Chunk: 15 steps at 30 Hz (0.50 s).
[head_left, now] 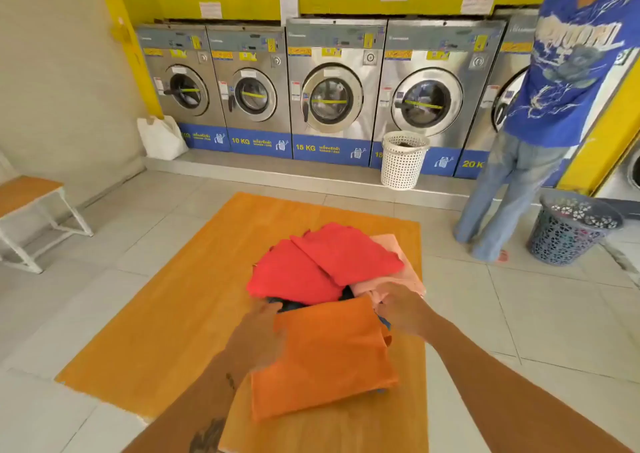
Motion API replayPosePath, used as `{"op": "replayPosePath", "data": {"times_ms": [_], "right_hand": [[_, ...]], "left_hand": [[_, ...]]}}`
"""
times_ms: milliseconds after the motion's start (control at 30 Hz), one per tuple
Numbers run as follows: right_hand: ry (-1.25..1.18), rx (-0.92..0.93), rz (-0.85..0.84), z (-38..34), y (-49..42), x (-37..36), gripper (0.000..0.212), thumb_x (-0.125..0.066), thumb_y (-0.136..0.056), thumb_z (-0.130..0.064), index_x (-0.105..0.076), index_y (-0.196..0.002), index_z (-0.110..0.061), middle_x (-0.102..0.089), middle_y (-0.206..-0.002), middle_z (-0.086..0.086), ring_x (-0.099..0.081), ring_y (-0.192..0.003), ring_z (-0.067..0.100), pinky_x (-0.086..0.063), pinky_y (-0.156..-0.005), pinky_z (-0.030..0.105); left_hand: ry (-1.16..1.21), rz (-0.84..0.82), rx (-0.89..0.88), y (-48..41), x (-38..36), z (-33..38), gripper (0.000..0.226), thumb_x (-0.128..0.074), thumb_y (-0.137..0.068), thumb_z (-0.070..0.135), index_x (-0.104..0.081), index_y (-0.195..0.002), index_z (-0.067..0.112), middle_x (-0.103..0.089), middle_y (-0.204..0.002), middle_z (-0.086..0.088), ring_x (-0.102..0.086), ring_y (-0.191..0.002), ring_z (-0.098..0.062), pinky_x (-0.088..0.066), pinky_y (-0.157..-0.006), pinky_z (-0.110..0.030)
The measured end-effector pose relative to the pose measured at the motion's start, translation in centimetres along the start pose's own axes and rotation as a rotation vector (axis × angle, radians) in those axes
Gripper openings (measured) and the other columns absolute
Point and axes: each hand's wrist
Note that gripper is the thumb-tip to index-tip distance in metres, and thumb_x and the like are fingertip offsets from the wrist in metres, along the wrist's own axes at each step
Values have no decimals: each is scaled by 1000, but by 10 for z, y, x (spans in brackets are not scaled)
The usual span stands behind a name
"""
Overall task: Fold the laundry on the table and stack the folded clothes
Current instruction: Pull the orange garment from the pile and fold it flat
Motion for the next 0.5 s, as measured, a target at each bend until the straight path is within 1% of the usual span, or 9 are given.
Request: {"op": "replayPosePath", "data": {"times_ms": [67, 100, 167, 200, 233, 300, 367, 433, 500], "right_hand": [[-8, 3, 9, 17, -2, -13, 21, -55, -73, -28, -56, -81, -9, -55, -81, 7, -54, -71, 23, -51, -64, 41], [40, 12, 9, 21, 4, -21, 24, -52, -77, -25, -56, -91, -7, -53, -95, 6, -55, -80, 26, -49, -67, 40], [103, 28, -13, 27, 11, -36, 51, -47, -80, -25, -50, -130, -13, -40, -143, 8, -50, -121, 34, -44, -85, 34], [118, 35, 3, 22, 16, -42, 70, -47, -81, -25, -32, -149, -16, -15, -161, 9, -31, -141, 34, -39, -98, 35], [116, 51, 36, 18, 18, -49, 84, -47, -81, -25, -10, -156, -17, 10, -164, 9, -8, -150, 31, -30, -111, 38], [116, 84, 125, 12, 20, -65, 92, -44, -79, -26, 13, -151, -21, 34, -157, 5, 17, -150, 25, -22, -117, 41], [106, 64, 192, 9, 20, -75, 92, -48, -82, -17, 10, -153, -20, 33, -157, 1, 3, -151, 22, -35, -104, 32], [113, 34, 254, 6, 18, -79, 89, -50, -83, -12, 1, -155, -24, 30, -159, -1, -4, -151, 23, -37, -92, 25], [108, -8, 270, 4, 14, -79, 87, -48, -80, -17, -6, -155, -30, 11, -165, 6, -26, -145, 31, -40, -84, 19]], "left_hand": [[-136, -63, 54, -1, -6, -1, 62, -48, -93, 34, -29, -150, 19, -22, -158, -7, -33, -140, -29, -33, -111, -37], [-200, -81, 54, -2, -10, -6, 64, -46, -93, 37, -25, -151, 21, -18, -159, -7, -30, -142, -29, -31, -112, -39], [-281, -111, 67, -4, -13, -10, 67, -43, -92, 43, -18, -152, 26, -12, -161, -5, -22, -145, -28, -25, -115, -46], [-310, -122, 61, -6, -15, -13, 68, -42, -92, 44, -16, -153, 28, -11, -161, -4, -17, -147, -27, -20, -116, -48], [-321, -134, 51, -8, -16, -15, 68, -40, -93, 44, -14, -153, 28, -11, -161, -2, -14, -148, -25, -17, -117, -50], [-300, -164, 2, -11, -15, -17, 67, -39, -93, 43, -12, -154, 29, -15, -160, 1, -11, -148, -21, -12, -118, -51], [-271, -170, -58, -15, -11, -21, 68, -40, -92, 42, -14, -153, 28, -22, -158, 2, -15, -147, -21, -12, -118, -48], [-250, -137, -119, -21, -7, -29, 68, -42, -89, 41, -19, -152, 27, -31, -152, 2, -25, -142, -20, -18, -116, -44], [-213, -106, -175, -28, -3, -35, 66, -45, -87, 38, -27, -150, 28, -42, -143, 4, -36, -135, -20, -25, -112, -41]]}}
Point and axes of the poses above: each hand's wrist, its own y-axis away from the middle knuckle, its own x-axis out of the back of the hand, z = x × y
